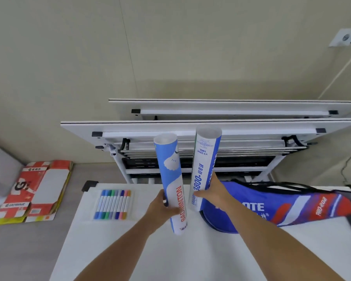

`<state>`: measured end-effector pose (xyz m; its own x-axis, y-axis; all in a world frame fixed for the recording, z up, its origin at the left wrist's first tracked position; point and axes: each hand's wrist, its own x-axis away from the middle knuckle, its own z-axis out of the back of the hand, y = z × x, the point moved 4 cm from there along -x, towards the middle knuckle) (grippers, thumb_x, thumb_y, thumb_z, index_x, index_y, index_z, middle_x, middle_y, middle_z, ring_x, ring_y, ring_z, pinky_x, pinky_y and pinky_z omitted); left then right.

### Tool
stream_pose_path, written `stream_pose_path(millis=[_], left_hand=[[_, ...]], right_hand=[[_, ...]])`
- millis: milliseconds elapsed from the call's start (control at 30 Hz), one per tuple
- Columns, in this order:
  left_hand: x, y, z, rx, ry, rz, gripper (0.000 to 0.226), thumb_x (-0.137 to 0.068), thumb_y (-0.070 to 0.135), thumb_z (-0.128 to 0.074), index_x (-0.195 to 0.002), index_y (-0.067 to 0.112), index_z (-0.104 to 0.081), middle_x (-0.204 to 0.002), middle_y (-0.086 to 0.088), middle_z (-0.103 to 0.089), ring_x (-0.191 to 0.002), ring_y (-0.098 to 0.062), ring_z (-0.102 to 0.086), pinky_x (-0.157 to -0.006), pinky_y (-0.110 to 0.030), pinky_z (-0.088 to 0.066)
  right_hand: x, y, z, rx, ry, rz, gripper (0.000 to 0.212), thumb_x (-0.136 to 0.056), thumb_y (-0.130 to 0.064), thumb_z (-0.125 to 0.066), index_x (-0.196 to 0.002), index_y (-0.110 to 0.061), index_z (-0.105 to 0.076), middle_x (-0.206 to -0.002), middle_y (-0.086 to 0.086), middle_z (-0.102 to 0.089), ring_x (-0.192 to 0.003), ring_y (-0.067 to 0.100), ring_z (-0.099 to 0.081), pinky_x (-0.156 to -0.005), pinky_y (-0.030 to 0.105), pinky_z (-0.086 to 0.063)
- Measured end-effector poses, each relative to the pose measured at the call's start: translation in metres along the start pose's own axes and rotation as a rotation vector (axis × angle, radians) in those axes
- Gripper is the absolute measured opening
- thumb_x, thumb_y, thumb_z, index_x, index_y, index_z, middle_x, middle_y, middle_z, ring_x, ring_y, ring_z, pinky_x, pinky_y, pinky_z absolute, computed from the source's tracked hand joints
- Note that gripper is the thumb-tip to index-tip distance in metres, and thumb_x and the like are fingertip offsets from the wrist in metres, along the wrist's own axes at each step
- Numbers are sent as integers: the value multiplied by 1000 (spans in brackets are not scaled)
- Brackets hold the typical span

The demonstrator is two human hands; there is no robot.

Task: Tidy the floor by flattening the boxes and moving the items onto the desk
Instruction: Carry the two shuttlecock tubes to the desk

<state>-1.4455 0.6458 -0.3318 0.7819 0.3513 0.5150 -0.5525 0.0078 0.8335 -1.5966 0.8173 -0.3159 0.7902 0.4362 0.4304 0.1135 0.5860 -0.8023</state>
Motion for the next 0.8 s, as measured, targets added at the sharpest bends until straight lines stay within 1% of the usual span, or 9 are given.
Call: stream_pose_path(millis=[67, 133, 267, 333, 433, 533, 633, 733, 800], left_hand=[[-9, -4, -6, -15, 7, 5, 64, -73, 14, -86, -126, 27, -51, -119, 10, -65, -100, 2, -62, -79, -27, -58], [-16, -8, -12, -30, 17, 13, 65, -74, 16, -86, -127, 29, -51, -121, 12, -65, -101, 6, -60, -74, -17, -52], [-27, -14, -25, -52, 32, 42, 63, -76, 17, -85, -126, 32, -50, -119, 16, -64, -97, 13, -55, -65, -9, -48], [-32, -19, -31, -47, 43, 54, 62, -76, 16, -85, -125, 33, -50, -118, 17, -63, -98, 12, -56, -63, -8, -49], [-37, -27, -36, -17, 70, 67, 62, -75, 16, -86, -122, 35, -51, -117, 18, -64, -107, 4, -60, -67, -11, -52], [-39, -30, -39, -10, 94, 71, 66, -73, 18, -86, -126, 35, -51, -118, 17, -65, -110, 2, -61, -72, -13, -53], [-39, -28, -43, -21, 96, 62, 68, -75, 19, -85, -127, 40, -47, -118, 20, -64, -109, 4, -59, -68, -9, -50], [-40, -28, -49, -36, 98, 60, 72, -76, 18, -85, -131, 40, -44, -115, 22, -62, -103, 6, -58, -66, -7, -48], [-40, -28, -52, -47, 100, 65, 71, -76, 18, -84, -131, 39, -43, -116, 20, -61, -106, 1, -58, -74, -10, -49]], right_hand=[[-17, -1, 0, 38, -10, 23, 90, -65, -26, -89, -137, -32, -36, -127, -10, -61, -113, 16, -62, -94, 44, -54], [-32, -1, 1, 73, -25, 40, 90, -66, -27, -88, -139, -32, -35, -128, -10, -61, -113, 16, -61, -93, 41, -54], [-64, 1, 1, 89, -63, 72, 84, -68, -23, -87, -134, -34, -37, -129, -8, -61, -116, 18, -61, -95, 44, -54], [-78, 6, -3, 79, -95, 91, 82, -67, -23, -87, -131, -36, -38, -128, -9, -63, -116, 16, -61, -95, 47, -53], [-89, 20, -12, 75, -115, 114, 82, -66, -25, -88, -132, -35, -41, -125, -11, -63, -116, 14, -61, -95, 47, -54], [-89, 29, -14, 75, -101, 121, 81, -68, -28, -88, -133, -32, -40, -126, -10, -62, -114, 12, -60, -91, 38, -55], [-86, 35, -12, 95, -125, 105, 80, -69, -29, -88, -135, -27, -42, -127, -9, -62, -113, 10, -58, -85, 25, -51], [-83, 35, -12, 116, -139, 108, 82, -70, -28, -87, -137, -25, -41, -130, -6, -60, -118, 14, -57, -85, 24, -49], [-83, 36, -12, 120, -147, 90, 81, -72, -26, -86, -139, -26, -40, -132, -5, -59, -120, 15, -56, -86, 25, -48]])
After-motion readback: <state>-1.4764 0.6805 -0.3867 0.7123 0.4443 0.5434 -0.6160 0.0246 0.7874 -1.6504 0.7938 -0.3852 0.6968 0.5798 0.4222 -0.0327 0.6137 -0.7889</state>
